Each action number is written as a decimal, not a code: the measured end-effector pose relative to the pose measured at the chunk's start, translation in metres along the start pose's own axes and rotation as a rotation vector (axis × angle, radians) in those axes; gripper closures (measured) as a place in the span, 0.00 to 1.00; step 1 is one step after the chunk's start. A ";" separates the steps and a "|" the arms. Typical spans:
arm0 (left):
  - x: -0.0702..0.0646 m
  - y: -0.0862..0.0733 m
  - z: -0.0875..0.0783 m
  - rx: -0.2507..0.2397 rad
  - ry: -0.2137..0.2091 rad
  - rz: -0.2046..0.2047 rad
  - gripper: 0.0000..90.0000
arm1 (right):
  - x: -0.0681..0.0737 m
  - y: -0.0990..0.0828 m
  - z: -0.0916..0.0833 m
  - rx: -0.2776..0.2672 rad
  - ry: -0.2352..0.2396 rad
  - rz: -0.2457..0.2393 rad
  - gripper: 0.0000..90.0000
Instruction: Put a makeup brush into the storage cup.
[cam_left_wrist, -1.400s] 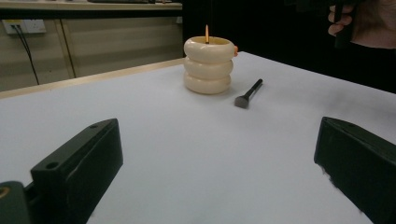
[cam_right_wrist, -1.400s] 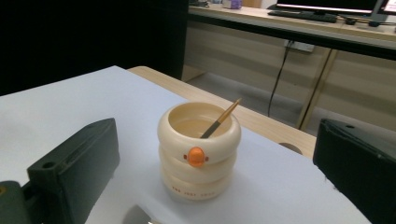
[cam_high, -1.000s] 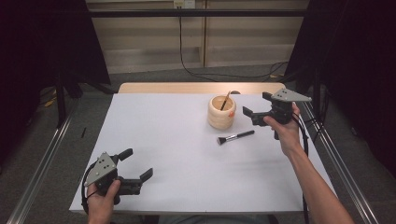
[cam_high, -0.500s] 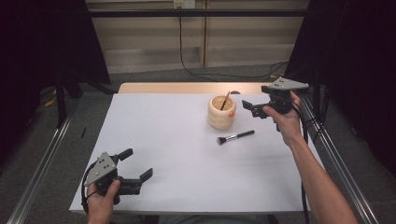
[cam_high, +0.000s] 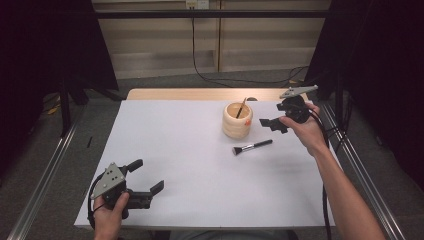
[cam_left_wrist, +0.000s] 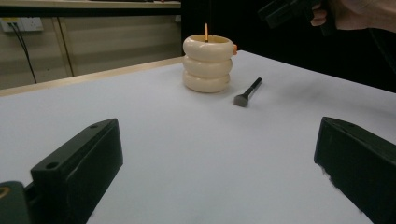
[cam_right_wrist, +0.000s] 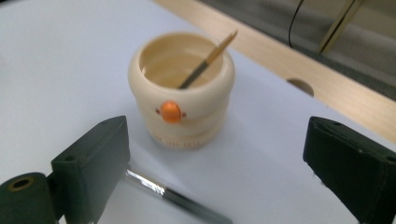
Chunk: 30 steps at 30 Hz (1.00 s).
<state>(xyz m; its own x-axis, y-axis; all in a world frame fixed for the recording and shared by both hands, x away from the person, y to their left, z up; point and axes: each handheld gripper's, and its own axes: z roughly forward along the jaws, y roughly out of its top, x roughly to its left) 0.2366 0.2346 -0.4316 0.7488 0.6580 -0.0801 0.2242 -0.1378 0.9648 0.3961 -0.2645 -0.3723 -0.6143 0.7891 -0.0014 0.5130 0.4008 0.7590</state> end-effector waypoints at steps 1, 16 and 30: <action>0.000 0.000 0.000 0.000 0.000 0.000 0.01 | 0.000 0.000 0.001 0.021 0.003 0.001 0.07; 0.000 0.000 0.000 -0.001 -0.001 -0.002 0.01 | -0.004 -0.003 0.016 0.283 0.037 -0.070 0.08; 0.001 0.000 -0.001 -0.001 0.000 -0.001 0.01 | -0.002 -0.002 0.034 0.529 0.090 -0.130 0.07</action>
<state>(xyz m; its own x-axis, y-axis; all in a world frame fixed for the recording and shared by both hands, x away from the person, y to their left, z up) 0.2368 0.2356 -0.4316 0.7486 0.6581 -0.0806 0.2241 -0.1368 0.9649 0.4165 -0.2513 -0.3961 -0.7298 0.6837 0.0002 0.6464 0.6900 0.3257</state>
